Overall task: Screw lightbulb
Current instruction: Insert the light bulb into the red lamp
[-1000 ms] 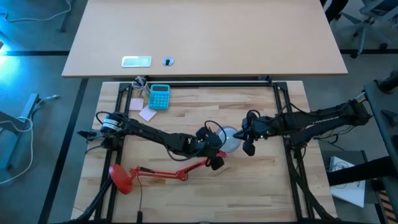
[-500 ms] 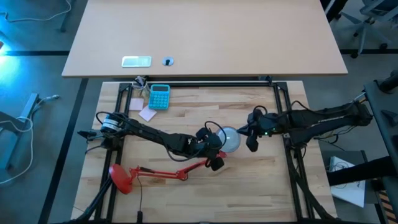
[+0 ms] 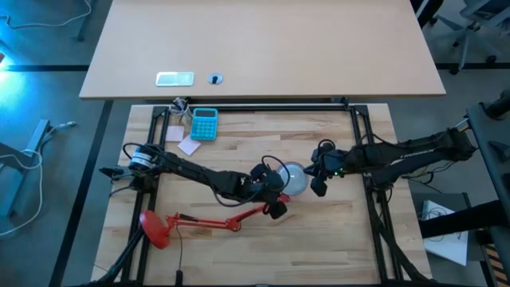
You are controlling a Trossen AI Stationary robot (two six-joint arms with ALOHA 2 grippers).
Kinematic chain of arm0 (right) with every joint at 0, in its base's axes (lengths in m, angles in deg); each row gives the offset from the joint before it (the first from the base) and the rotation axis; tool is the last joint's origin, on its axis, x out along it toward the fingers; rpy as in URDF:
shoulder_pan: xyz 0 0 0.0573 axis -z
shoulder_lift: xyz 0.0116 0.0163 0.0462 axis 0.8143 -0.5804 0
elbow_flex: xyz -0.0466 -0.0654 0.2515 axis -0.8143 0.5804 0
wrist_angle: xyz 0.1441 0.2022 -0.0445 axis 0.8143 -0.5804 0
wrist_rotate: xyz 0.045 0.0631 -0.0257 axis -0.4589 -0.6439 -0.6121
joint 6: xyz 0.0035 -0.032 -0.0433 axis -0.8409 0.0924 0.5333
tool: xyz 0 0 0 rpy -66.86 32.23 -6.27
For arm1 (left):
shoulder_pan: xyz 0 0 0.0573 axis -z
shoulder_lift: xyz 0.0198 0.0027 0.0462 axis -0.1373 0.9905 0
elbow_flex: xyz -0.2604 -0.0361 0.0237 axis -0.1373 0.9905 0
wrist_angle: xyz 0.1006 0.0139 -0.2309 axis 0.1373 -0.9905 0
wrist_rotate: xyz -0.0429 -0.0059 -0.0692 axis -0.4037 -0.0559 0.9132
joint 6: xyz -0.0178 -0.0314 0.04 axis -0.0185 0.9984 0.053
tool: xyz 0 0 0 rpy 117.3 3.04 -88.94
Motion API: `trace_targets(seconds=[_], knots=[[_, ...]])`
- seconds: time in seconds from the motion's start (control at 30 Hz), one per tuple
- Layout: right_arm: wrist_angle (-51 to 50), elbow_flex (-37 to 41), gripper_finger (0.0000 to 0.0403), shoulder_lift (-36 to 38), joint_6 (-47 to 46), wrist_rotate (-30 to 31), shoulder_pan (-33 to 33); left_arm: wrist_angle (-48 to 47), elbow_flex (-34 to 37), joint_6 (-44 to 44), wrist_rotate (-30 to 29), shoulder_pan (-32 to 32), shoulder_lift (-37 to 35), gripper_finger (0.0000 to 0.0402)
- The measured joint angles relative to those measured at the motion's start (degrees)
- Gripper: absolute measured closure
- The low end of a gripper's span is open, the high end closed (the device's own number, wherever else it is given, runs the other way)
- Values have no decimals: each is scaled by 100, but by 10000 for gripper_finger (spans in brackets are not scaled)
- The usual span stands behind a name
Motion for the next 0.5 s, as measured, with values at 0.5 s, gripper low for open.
trace_targets(seconds=[0.5], knots=[[-62, -1, 403, -4, -426, -456, -96, -296, 4, 0, -2, -203, -48, 400]])
